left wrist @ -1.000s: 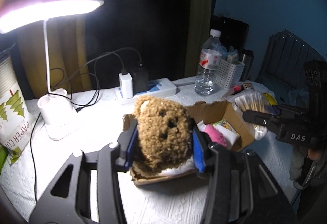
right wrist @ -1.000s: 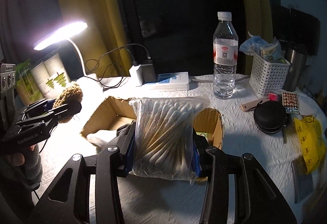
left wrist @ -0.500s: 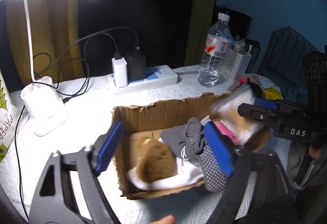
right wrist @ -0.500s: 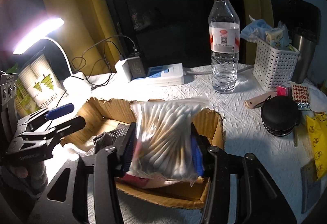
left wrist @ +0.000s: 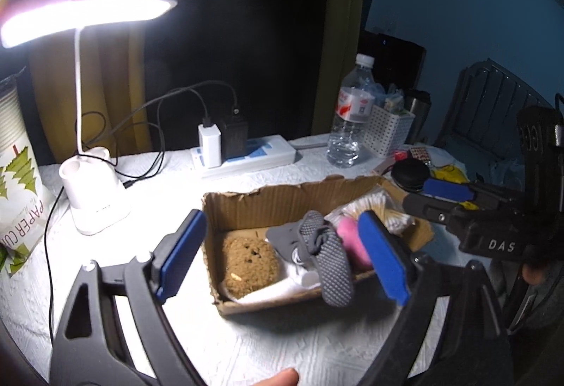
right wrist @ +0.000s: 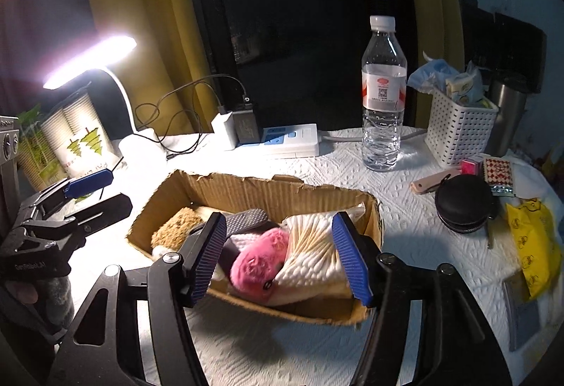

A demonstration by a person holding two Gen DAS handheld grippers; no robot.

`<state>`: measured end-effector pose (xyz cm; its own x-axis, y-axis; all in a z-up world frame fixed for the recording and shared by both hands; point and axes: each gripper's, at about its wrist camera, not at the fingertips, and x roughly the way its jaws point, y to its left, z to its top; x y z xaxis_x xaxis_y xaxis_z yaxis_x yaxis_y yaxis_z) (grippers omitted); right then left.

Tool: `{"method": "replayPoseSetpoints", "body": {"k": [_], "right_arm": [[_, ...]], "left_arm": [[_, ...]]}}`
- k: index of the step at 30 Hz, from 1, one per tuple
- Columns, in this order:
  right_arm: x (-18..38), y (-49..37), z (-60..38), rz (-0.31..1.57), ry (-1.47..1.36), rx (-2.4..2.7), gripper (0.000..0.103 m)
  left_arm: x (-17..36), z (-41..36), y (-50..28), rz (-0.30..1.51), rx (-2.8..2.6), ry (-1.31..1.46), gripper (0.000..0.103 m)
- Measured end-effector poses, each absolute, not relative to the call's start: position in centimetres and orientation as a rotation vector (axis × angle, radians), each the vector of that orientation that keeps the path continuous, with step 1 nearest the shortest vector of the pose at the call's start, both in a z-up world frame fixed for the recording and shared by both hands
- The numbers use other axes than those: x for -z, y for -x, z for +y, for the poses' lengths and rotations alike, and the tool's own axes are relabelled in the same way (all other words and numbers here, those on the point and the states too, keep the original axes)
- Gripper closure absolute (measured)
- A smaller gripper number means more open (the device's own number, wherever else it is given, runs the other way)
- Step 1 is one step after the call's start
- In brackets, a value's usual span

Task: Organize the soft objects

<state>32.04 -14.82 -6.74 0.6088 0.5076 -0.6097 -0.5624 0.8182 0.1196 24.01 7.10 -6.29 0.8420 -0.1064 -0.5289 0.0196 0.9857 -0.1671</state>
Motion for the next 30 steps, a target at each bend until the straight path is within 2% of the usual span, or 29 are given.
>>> {"method": "replayPoseSetpoints", "body": {"k": [16,30], "right_arm": [[5.7,-24.5,-16.5,0.634,0.093,-0.595,0.037],[1.7,-17.5,-18.1,0.526,0.108,-0.569,0.037]], "left_arm": [[4.6,4.8,-16.1,0.518,0.077,0.141,0.008],[0.5,3.8,-9.9,0.422,0.092,0.127,0.007]]}}
